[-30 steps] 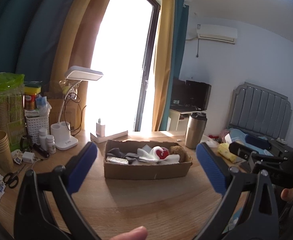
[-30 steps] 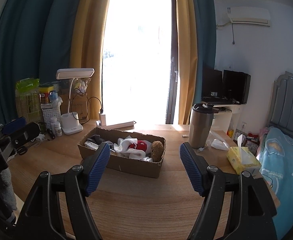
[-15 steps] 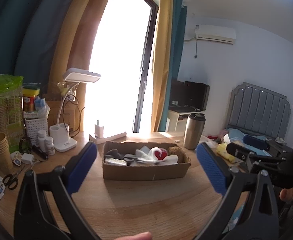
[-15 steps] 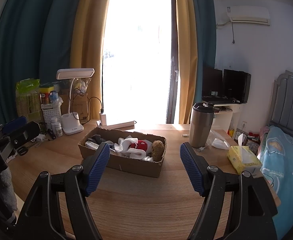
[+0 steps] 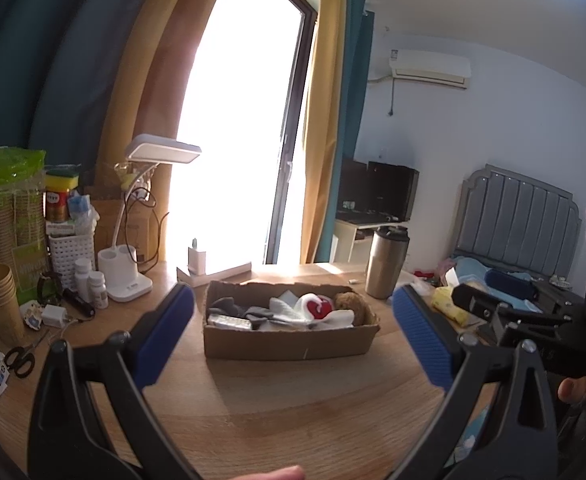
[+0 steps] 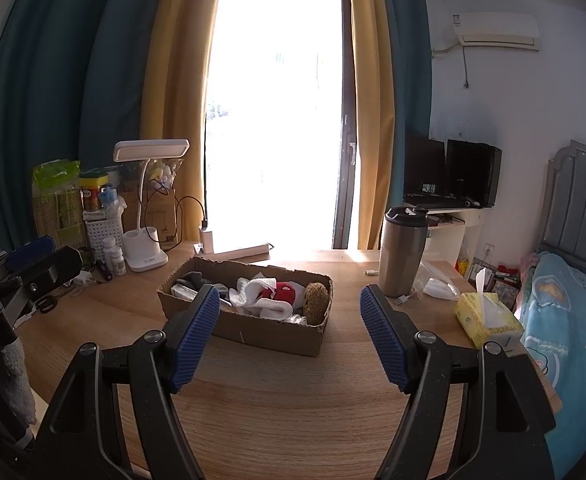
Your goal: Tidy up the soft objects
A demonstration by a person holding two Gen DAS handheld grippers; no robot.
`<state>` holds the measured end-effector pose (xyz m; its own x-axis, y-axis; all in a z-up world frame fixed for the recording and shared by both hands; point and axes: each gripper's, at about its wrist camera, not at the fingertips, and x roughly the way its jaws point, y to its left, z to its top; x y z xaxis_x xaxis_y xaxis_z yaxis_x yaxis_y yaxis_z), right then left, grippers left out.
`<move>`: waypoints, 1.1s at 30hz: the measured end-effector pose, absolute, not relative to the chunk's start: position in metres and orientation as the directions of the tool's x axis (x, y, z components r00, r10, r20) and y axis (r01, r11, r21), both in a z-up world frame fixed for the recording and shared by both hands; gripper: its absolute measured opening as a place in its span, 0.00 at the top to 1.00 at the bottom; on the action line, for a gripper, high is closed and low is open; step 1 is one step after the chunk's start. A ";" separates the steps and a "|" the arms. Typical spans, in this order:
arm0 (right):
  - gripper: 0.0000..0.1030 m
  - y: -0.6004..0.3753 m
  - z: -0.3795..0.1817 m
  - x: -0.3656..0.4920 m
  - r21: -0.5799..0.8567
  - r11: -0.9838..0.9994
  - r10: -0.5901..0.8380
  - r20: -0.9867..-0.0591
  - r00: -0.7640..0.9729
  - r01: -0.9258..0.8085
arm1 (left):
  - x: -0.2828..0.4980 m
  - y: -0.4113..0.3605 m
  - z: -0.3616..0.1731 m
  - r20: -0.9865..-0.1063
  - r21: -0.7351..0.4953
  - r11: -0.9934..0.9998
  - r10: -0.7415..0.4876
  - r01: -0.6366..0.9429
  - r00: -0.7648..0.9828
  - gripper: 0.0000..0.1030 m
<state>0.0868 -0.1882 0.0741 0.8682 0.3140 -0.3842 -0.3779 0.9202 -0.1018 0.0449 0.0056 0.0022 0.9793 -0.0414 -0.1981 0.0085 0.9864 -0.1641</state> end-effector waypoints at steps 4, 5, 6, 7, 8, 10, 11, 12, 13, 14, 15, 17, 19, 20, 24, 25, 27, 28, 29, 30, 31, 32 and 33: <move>0.26 -0.188 0.074 0.087 -0.103 0.921 0.312 -0.384 0.869 -0.376 | 0.045 0.005 0.002 -0.198 -0.166 0.986 -0.042 0.009 0.979 0.02; 0.26 -0.188 0.074 0.087 -0.104 0.921 0.312 -0.384 0.869 -0.376 | 0.045 0.005 0.002 -0.198 -0.165 0.986 -0.042 0.009 0.979 0.02; 0.26 -0.188 0.074 0.087 -0.107 0.921 0.309 -0.383 0.870 -0.374 | 0.046 0.005 0.002 -0.198 -0.165 0.986 -0.041 0.008 0.979 0.02; 0.26 -0.188 0.074 0.087 -0.109 0.922 0.307 -0.383 0.871 -0.372 | 0.046 0.005 0.002 -0.199 -0.165 0.986 -0.042 0.008 0.979 0.02; 0.26 -0.188 0.074 0.087 -0.110 0.922 0.306 -0.383 0.872 -0.372 | 0.046 0.005 0.002 -0.200 -0.167 0.986 -0.043 0.009 0.979 0.02; 0.26 -0.189 0.074 0.088 -0.110 0.922 0.306 -0.383 0.871 -0.372 | 0.046 0.005 0.002 -0.202 -0.166 0.986 -0.041 0.007 0.979 0.02; 0.26 -0.189 0.074 0.087 -0.110 0.922 0.306 -0.383 0.872 -0.372 | 0.046 0.004 0.002 -0.202 -0.167 0.986 -0.041 0.007 0.979 0.02; 0.26 -0.188 0.074 0.087 -0.110 0.922 0.306 -0.382 0.872 -0.372 | 0.046 0.004 0.002 -0.202 -0.167 0.986 -0.040 0.006 0.979 0.02; 0.26 -0.188 0.074 0.088 -0.111 0.921 0.307 -0.383 0.871 -0.373 | 0.046 0.004 0.002 -0.202 -0.168 0.986 -0.039 0.005 0.979 0.02; 0.26 -0.188 0.074 0.088 -0.111 0.921 0.307 -0.383 0.871 -0.373 | 0.046 0.004 0.002 -0.202 -0.168 0.986 -0.038 0.004 0.979 0.02; 0.26 -0.189 0.074 0.087 -0.110 0.922 0.306 -0.383 0.872 -0.372 | 0.046 0.004 0.002 -0.202 -0.168 0.986 -0.037 0.003 0.979 0.02; 0.26 -0.189 0.074 0.087 -0.110 0.922 0.306 -0.383 0.872 -0.372 | 0.046 0.004 0.001 -0.204 -0.167 0.986 -0.033 -0.002 0.978 0.02; 0.26 -0.188 0.074 0.087 -0.110 0.922 0.306 -0.383 0.872 -0.372 | 0.046 0.004 0.001 -0.208 -0.166 0.986 -0.028 -0.007 0.978 0.02; 0.26 -0.188 0.074 0.087 -0.111 0.922 0.306 -0.384 0.871 -0.372 | 0.046 0.004 0.001 -0.209 -0.166 0.986 -0.027 -0.008 0.978 0.02; 0.26 -0.188 0.071 0.088 -0.112 0.920 0.307 -0.386 0.870 -0.375 | 0.045 0.004 0.001 -0.208 -0.167 0.986 -0.025 -0.010 0.978 0.02; 0.26 -0.187 0.071 0.088 -0.113 0.920 0.308 -0.386 0.869 -0.376 | 0.045 0.004 0.001 -0.209 -0.168 0.986 -0.026 -0.010 0.978 0.02; 0.26 -0.187 0.070 0.088 -0.115 0.919 0.307 -0.388 0.869 -0.376 | 0.046 0.004 0.001 -0.211 -0.167 0.986 -0.027 -0.009 0.977 0.02; 0.26 -0.187 0.069 0.089 -0.115 0.919 0.307 -0.389 0.869 -0.377 | 0.046 0.004 0.001 -0.212 -0.167 0.986 -0.027 -0.009 0.977 0.02; 0.26 -0.187 0.069 0.089 -0.115 0.919 0.307 -0.390 0.868 -0.377 | 0.046 0.004 0.001 -0.212 -0.168 0.986 -0.028 -0.008 0.977 0.02; 0.26 -0.187 0.068 0.089 -0.115 0.919 0.307 -0.390 0.868 -0.377 | 0.046 0.004 0.001 -0.212 -0.168 0.986 -0.027 -0.009 0.977 0.02; 0.26 -0.188 0.068 0.089 -0.114 0.919 0.307 -0.391 0.868 -0.377 | 0.046 0.004 0.001 -0.213 -0.168 0.986 -0.028 -0.008 0.977 0.02; 0.26 -0.188 0.068 0.089 -0.114 0.919 0.308 -0.390 0.868 -0.377 | 0.046 0.004 0.001 -0.213 -0.168 0.986 -0.028 -0.008 0.977 0.02; 0.26 -0.187 0.068 0.089 -0.115 0.919 0.307 -0.390 0.868 -0.377 | 0.046 0.004 0.001 -0.214 -0.167 0.986 -0.029 -0.008 0.976 0.02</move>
<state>0.0889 -0.1875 0.0681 0.8678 0.3073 -0.3905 -0.3771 0.9190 -0.1148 0.0462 0.0040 0.0009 0.9764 -0.0285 -0.2142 -0.0078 0.9859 -0.1670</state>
